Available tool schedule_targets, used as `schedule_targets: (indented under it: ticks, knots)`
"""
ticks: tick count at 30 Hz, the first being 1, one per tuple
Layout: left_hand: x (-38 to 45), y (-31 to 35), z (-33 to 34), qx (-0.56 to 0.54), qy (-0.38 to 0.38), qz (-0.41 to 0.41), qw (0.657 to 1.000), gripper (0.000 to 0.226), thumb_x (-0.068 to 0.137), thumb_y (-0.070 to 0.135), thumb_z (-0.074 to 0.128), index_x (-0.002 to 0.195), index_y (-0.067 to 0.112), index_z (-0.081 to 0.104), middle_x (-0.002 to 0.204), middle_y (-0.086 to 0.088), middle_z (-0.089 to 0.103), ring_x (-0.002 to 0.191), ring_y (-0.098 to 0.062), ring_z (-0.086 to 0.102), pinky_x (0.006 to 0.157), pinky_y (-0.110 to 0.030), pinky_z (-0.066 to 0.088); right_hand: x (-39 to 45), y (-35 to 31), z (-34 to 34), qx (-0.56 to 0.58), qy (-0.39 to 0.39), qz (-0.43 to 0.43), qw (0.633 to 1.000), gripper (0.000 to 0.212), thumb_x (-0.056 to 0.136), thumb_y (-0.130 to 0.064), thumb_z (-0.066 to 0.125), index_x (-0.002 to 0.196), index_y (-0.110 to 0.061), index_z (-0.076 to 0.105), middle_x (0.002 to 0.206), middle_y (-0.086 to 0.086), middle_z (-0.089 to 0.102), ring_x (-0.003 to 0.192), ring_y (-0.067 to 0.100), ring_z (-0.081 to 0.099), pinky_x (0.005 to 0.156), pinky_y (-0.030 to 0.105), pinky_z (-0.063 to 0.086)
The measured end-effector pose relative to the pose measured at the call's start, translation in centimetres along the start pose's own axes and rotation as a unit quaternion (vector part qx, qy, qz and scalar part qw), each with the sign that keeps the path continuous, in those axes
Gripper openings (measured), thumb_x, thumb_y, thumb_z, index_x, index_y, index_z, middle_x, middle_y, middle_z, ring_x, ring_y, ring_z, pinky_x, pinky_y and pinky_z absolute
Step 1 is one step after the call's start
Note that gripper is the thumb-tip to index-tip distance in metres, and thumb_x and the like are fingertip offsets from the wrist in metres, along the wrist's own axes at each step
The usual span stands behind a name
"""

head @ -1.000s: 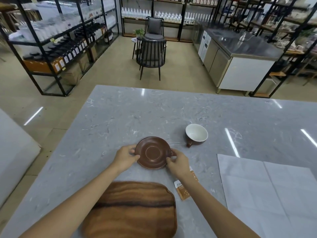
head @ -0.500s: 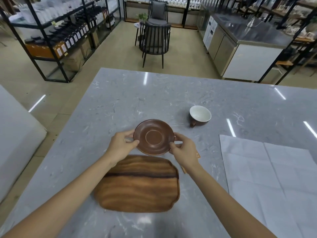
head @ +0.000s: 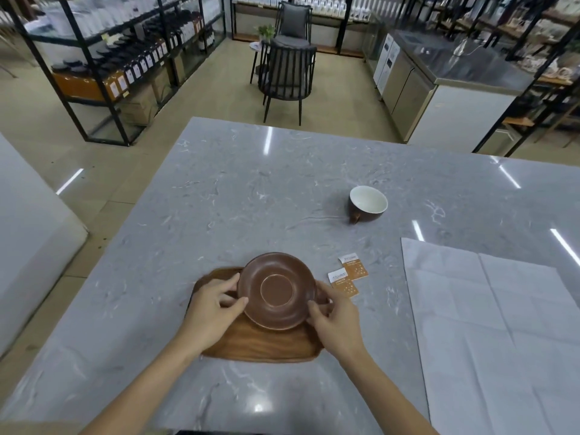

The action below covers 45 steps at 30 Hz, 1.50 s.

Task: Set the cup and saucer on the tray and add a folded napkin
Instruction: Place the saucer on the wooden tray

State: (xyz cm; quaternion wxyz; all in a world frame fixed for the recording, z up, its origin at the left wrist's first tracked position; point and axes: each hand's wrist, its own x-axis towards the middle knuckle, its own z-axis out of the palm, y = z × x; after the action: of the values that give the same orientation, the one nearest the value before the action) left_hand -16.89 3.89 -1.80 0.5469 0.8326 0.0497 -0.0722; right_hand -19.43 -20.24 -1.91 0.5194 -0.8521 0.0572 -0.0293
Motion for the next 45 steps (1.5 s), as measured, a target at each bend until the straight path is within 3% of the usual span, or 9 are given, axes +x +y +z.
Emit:
schedule_targets:
  ticks: [3,6,10,12,16,21,26,32,45]
  knots:
    - [-1.2,-0.9,0.1,0.022,0.013,-0.002,1.0,0.055,0.088,0.011,0.076,0.14,0.013,0.057,0.112,0.001,0.071,0.093,-0.004,0.07,0.078,0.002,0.045,-0.9,0.8,0.4,-0.005,0.006,-0.009,1.0,0.062,0.087,-0.009,0.064,0.11,-0.066,0.06,0.065,-0.015,0.071,0.068,0.005,0.072,0.071,0.022,0.059]
    - [-2.0,-1.4,0.2,0.036,0.017,-0.008,0.999,0.051,0.088,0.014,0.076,0.137,0.013,0.06,0.11,0.0,0.073,0.1,0.0,0.066,0.073,0.007,0.038,-1.4,1.3,0.8,-0.023,0.013,-0.01,1.0,0.056,0.087,-0.01,0.067,0.113,-0.06,0.06,0.061,-0.017,0.067,0.066,0.005,0.069,0.067,0.013,0.054]
    - [-2.5,-1.7,0.4,0.038,0.02,-0.015,0.999,0.055,0.089,0.015,0.075,0.141,0.012,0.056,0.115,0.0,0.071,0.095,0.002,0.066,0.075,0.001,0.044,-1.8,1.7,1.0,-0.029,0.018,0.001,0.999,0.046,0.089,-0.013,0.068,0.125,-0.042,0.065,0.063,-0.013,0.066,0.069,0.007,0.07,0.072,0.019,0.057]
    - [-2.8,-1.8,0.4,0.032,0.023,-0.013,0.999,0.056,0.089,0.015,0.075,0.142,0.012,0.056,0.118,0.004,0.067,0.095,-0.005,0.07,0.08,-0.007,0.048,-1.9,1.6,1.2,-0.029,0.018,0.0,0.999,0.051,0.09,-0.013,0.068,0.112,-0.059,0.06,0.066,-0.011,0.07,0.072,0.007,0.071,0.074,0.024,0.058]
    - [-3.0,-2.0,0.6,0.029,0.029,-0.002,0.999,0.057,0.089,0.014,0.075,0.142,0.012,0.055,0.12,0.007,0.064,0.095,-0.007,0.071,0.084,-0.015,0.053,-2.1,1.7,1.4,-0.035,0.033,-0.023,0.999,0.072,0.089,-0.012,0.067,0.103,-0.081,0.051,0.071,-0.018,0.07,0.076,0.003,0.068,0.068,0.006,0.047]
    - [-3.2,-2.0,0.7,0.029,0.028,0.004,0.999,0.058,0.09,0.015,0.073,0.144,0.013,0.052,0.12,0.015,0.058,0.096,-0.005,0.07,0.084,-0.013,0.053,-2.5,2.6,1.7,-0.022,0.034,-0.012,0.999,0.049,0.092,-0.012,0.067,0.132,-0.039,0.061,0.074,-0.009,0.072,0.074,0.007,0.07,0.069,0.009,0.051]
    - [-3.2,-2.2,0.9,0.027,0.027,0.004,0.999,0.057,0.091,0.014,0.073,0.144,0.013,0.052,0.119,0.013,0.057,0.095,-0.003,0.069,0.078,-0.007,0.053,-2.8,2.6,1.6,-0.013,0.029,-0.016,0.999,0.051,0.095,-0.01,0.066,0.131,-0.044,0.054,0.08,-0.003,0.073,0.074,0.009,0.071,0.071,0.014,0.054]
    - [-3.3,-2.3,1.0,0.011,0.03,0.004,0.999,0.056,0.089,0.012,0.074,0.142,0.011,0.054,0.116,0.012,0.06,0.094,-0.005,0.071,0.078,-0.007,0.053,-2.5,2.7,1.5,-0.02,0.023,-0.003,1.0,0.047,0.095,-0.009,0.066,0.139,-0.024,0.061,0.088,0.001,0.074,0.077,0.007,0.071,0.072,0.006,0.049]
    - [-2.5,-3.0,0.9,0.005,0.032,0.01,0.999,0.052,0.089,0.012,0.075,0.138,0.012,0.059,0.114,0.008,0.063,0.09,0.006,0.069,0.077,-0.001,0.048,-3.0,2.5,1.5,-0.033,0.031,-0.004,0.999,0.047,0.096,-0.011,0.066,0.139,-0.028,0.059,0.093,-0.001,0.068,0.085,0.001,0.065,0.072,0.007,0.049]
